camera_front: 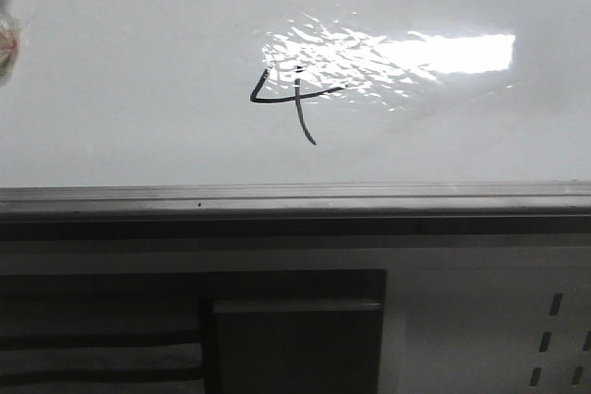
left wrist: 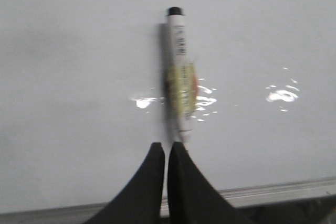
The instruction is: Write number 4 on whiteboard
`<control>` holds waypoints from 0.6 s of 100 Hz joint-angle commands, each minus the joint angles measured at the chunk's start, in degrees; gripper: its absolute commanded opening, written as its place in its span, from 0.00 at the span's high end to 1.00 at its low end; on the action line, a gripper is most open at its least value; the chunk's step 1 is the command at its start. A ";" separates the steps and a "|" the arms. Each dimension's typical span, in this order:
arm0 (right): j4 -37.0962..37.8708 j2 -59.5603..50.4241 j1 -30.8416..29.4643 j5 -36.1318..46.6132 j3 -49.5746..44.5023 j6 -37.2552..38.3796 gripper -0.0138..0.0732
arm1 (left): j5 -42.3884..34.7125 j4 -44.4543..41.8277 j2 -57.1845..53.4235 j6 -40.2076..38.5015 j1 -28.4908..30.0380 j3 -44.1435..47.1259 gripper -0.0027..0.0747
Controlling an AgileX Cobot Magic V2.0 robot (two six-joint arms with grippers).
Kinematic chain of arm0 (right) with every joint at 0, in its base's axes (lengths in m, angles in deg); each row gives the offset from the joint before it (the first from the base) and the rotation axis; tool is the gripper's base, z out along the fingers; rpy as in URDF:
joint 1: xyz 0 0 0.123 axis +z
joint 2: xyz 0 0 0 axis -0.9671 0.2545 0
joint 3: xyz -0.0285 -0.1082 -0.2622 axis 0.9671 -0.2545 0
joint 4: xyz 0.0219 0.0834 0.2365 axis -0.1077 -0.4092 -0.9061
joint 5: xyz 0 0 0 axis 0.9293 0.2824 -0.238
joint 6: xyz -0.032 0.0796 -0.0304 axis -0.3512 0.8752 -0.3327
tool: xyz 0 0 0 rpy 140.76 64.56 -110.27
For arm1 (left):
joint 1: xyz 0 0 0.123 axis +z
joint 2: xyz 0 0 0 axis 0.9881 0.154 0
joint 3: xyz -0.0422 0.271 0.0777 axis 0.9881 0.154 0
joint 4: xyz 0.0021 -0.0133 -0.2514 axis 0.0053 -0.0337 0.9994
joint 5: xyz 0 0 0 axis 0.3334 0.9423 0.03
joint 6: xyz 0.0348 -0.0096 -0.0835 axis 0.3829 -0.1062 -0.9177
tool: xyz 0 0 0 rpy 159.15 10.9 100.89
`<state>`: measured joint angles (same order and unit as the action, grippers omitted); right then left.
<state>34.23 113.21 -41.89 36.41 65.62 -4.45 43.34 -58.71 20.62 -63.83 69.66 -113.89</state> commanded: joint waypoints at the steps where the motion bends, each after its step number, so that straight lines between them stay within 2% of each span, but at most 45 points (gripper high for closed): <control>1: 0.33 0.25 0.05 3.53 1.46 -0.09 0.92 | -10.34 1.44 -7.35 0.09 4.60 6.53 0.99; 16: 0.33 0.25 0.05 3.53 1.46 -0.09 0.92 | -16.52 1.44 -16.41 0.09 8.28 16.36 0.99; 40: 0.33 0.25 0.05 3.53 1.46 -0.09 0.92 | -22.68 1.33 -25.64 0.09 8.56 26.52 0.99; 45: 0.33 0.25 0.05 3.53 1.46 -0.09 0.92 | -19.84 1.21 -27.51 0.09 8.56 26.25 0.99; 60: 0.33 0.25 0.05 3.37 1.46 -0.09 0.92 | -19.54 0.89 -30.29 0.09 8.56 26.39 0.99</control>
<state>34.23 113.21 -41.89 36.27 65.62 -4.45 27.92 -57.88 -8.30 -63.83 78.10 -89.00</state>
